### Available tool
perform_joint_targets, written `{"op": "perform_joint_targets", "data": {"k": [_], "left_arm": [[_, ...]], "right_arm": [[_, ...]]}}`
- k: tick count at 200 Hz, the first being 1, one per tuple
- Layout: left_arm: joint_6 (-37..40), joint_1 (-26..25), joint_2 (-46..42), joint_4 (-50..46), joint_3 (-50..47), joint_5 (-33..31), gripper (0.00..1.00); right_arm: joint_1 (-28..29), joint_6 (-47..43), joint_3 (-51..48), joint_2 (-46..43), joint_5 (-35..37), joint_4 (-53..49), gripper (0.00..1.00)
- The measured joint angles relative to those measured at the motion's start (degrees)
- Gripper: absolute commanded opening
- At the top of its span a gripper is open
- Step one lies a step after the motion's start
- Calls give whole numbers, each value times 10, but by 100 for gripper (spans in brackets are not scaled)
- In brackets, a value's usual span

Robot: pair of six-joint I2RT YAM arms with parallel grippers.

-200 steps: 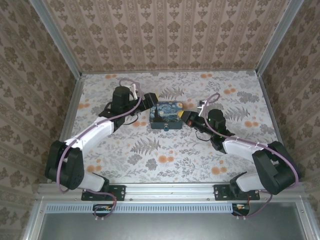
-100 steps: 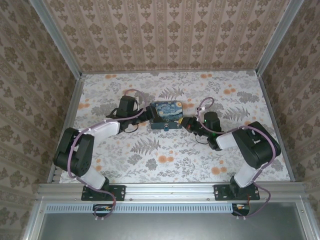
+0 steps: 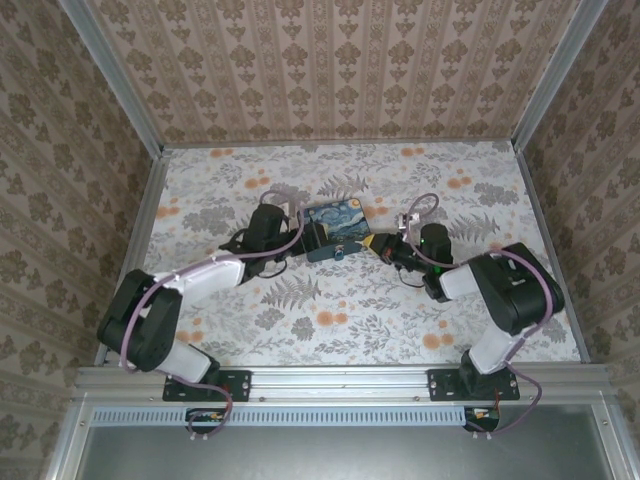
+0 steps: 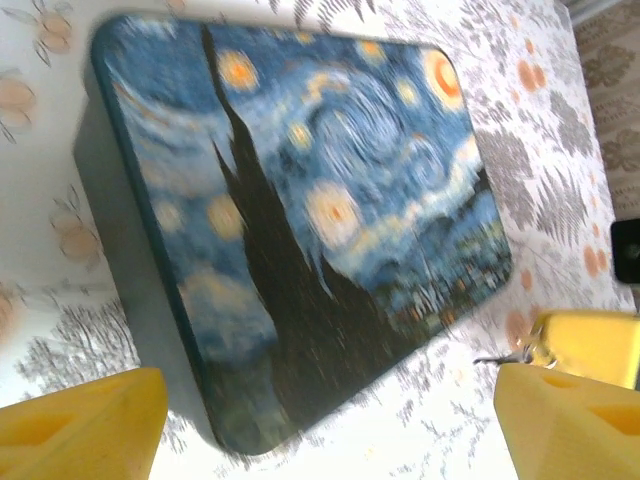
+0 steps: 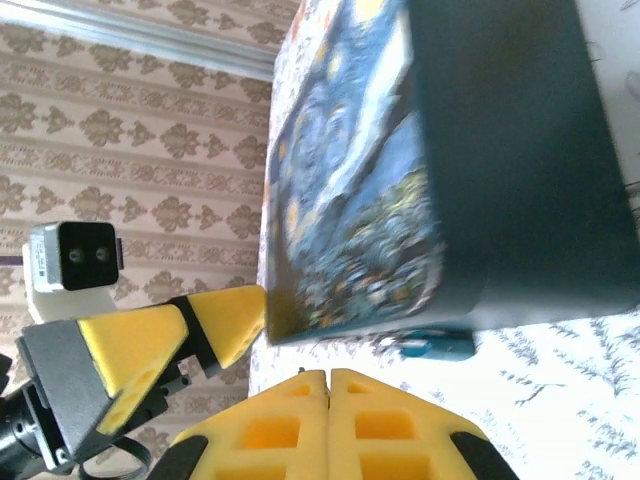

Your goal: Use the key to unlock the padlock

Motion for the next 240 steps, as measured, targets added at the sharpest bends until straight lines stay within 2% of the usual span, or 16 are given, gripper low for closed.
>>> {"op": "perform_joint_targets", "data": {"k": [25, 50, 103, 178, 240], "left_arm": [[-6, -49, -18, 22, -30, -19, 87], [-6, -82, 15, 59, -39, -21, 87], [12, -92, 126, 136, -24, -27, 86], [52, -98, 200, 224, 0, -36, 84], [131, -138, 227, 240, 12, -121, 83]], "right_arm": [[0, -44, 36, -77, -1, -100, 0], [0, -72, 105, -78, -2, -150, 0], [0, -75, 168, 27, -9, -165, 0], [-14, -64, 199, 100, -18, -169, 0], [-21, -40, 198, 119, -23, -136, 0]]}}
